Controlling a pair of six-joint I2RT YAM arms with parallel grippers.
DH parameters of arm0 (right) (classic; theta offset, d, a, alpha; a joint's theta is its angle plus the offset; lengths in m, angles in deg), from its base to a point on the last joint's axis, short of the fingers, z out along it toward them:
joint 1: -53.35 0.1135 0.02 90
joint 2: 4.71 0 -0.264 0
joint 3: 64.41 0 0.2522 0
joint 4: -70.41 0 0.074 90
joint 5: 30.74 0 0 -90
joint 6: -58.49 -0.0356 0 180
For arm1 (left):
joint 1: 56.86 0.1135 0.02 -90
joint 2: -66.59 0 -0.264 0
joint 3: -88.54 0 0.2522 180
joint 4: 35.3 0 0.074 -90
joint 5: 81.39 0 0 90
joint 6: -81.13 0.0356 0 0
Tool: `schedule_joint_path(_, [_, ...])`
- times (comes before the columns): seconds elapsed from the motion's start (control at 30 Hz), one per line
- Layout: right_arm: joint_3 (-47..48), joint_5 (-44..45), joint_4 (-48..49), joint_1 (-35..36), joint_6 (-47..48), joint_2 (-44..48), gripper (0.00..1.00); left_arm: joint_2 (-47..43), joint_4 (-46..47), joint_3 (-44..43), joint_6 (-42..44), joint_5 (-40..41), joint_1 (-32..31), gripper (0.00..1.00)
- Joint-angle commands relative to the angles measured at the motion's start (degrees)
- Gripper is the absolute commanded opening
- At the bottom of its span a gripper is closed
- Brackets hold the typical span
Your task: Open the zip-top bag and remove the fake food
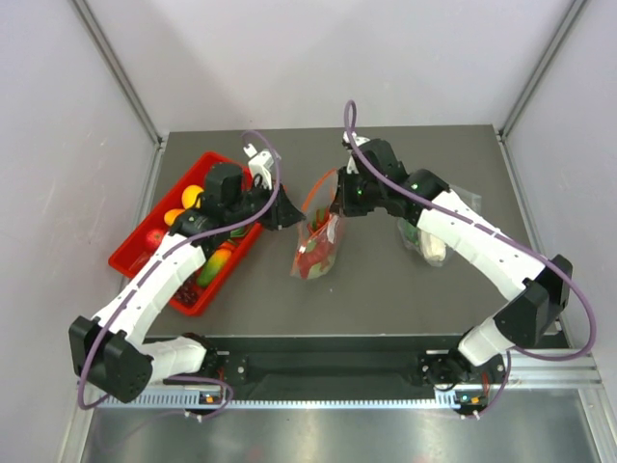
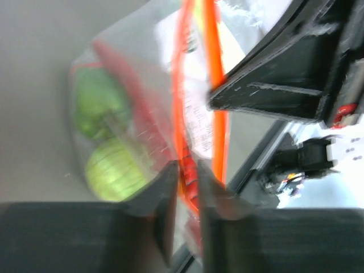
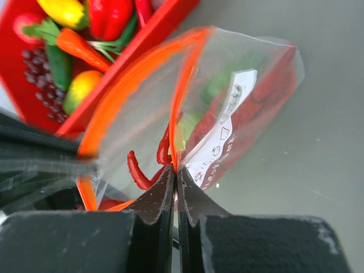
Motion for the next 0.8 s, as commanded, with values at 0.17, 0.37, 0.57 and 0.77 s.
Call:
schedule_joint_path(0.17, [2.08,0.88,10.84,-0.05,-5.46,1.92,0.00,-4.08,6.33,-2.78,0.95,-4.98,0.25,0.66])
schedule_joint_path(0.37, [6.21,4.04,10.84,0.04,-5.64,-0.98,0.00,-7.51,-5.26,-4.97,6.39,-0.33,0.16,0.71])
schedule_joint_path(0.57, [8.41,5.54,10.75,0.30,-5.90,-3.35,0.00,-9.97,-10.91,-4.98,6.14,0.64,-0.71,0.71])
schedule_joint_path(0.77, [9.82,5.71,11.02,0.65,-5.99,-4.49,0.00,-9.01,-9.51,-1.91,5.70,2.22,-2.56,0.71])
